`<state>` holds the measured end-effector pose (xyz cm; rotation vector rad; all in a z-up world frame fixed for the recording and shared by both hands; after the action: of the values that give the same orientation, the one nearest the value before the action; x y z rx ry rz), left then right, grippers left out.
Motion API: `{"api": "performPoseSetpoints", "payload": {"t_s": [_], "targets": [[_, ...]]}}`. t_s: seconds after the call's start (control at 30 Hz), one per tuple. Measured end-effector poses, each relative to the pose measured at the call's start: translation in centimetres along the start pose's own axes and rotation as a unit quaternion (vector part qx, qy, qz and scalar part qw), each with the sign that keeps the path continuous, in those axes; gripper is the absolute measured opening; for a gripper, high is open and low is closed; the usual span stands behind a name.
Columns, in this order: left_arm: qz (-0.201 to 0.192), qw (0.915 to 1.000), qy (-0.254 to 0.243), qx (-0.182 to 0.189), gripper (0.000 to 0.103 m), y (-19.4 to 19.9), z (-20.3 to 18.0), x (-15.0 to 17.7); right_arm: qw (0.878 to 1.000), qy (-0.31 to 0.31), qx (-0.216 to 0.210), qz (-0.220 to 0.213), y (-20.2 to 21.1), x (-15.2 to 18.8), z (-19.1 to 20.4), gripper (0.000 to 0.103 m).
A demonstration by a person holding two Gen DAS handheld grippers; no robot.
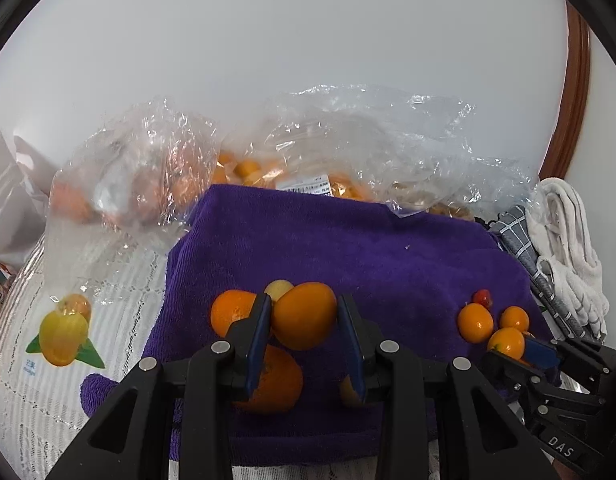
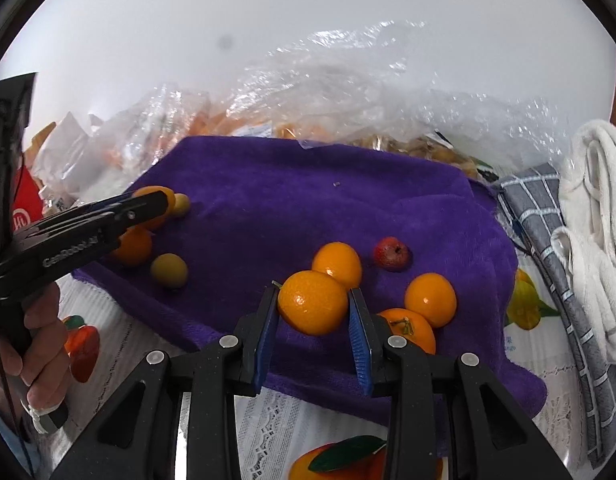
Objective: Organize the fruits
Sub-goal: 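Lower both oranges onto the purple towel and open both tools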
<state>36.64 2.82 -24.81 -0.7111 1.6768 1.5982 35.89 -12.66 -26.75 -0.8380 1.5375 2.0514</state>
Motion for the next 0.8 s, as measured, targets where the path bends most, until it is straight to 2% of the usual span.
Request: {"api": "performPoseSetpoints", "payload": {"t_s": [0.33, 0.6, 0.67, 0.8], "targets": [[-0.005, 0.9999, -0.009, -0.003, 0.032, -0.23, -0.47, 0.07, 0.999, 0.019, 0.032, -0.019, -0.43, 0.19, 0.19, 0.034], [-0.007, 1.0000, -0.002, 0.003, 0.032, -0.28, -0.20, 0.02, 0.999, 0.015, 0.033, -0.024, -0.19, 0.23, 0.05, 0.034], [-0.007, 1.0000, -0.003, 0.002, 0.032, -0.28, -0.13, -0.01, 0.999, 0.015, 0.031, -0.026, -0.03, 0.23, 0.07, 0.035], [-0.009, 0.9999, 0.002, -0.004, 0.033, -0.17, 0.03, -0.09, 0.999, 0.013, 0.020, -0.031, 0.54, 0.28, 0.11, 0.044]]}}
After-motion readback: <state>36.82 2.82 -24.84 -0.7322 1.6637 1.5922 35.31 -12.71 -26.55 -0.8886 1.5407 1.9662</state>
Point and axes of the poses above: each gripper's, at about its wrist camera, not at the fingertips, and y roughly against the way its jaws point, z to its left, x to its underside, the point moved 10 cm from there along -y, roughly the way its jaws point, and after that the axes turned 10 degrees about -y, right-handed, at the moved point
